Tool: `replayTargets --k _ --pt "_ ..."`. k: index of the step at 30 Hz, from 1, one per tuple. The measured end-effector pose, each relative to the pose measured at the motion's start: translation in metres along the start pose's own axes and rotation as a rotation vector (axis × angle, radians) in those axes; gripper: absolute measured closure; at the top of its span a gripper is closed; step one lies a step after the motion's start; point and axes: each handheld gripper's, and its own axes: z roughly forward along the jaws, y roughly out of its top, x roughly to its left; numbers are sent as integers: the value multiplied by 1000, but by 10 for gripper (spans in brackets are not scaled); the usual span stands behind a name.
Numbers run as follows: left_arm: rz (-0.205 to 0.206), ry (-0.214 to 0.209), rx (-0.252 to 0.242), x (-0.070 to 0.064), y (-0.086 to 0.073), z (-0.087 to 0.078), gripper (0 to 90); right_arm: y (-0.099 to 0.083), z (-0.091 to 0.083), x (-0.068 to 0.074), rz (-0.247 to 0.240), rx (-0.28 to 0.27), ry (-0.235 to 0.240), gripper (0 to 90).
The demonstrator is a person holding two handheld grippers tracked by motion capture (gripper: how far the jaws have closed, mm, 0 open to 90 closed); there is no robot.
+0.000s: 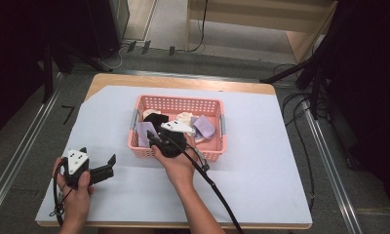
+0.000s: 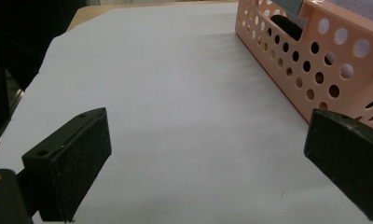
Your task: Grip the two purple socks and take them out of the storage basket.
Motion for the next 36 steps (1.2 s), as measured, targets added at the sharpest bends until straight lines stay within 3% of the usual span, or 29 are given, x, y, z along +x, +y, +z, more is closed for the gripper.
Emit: replayTargets --k 1,7,8,12,16,17,18,19,25,26,27,32,36 --pt "1 0 1 0 0 0 13 1 6 2 -11 15 -19 557" --pt "-3 -1 -1 0 0 0 13 3 12 4 -3 46 -22 590" --pt "-2 -1 1 0 0 0 13 5 14 5 6 71 -27 649" --pt "-3 -2 1 0 0 1 13 9 13 2 48 90 -15 820" --pt "-3 -3 2 0 0 1 13 10 9 4 11 77 -28 871" --pt "-4 -4 0 0 0 1 13 12 5 5 -11 36 -33 878" --pt "-4 -4 0 0 0 1 13 12 5 5 -11 36 -33 878" --pt "-4 -3 0 0 0 1 13 15 -1 5 -26 -14 -30 879" --pt "-1 -3 1 0 0 1 13 25 -17 4 -85 -141 -26 879" --pt "-1 -3 1 0 0 1 13 25 -17 4 -85 -141 -26 879" --pt "-1 -2 1 0 0 1 13 27 -22 3 -86 -180 -34 880" --pt "-2 -2 0 0 0 1 13 32 -34 -3 -105 -260 -40 881" --pt "-2 -1 0 0 0 1 13 35 -39 -7 -112 -284 -50 881"
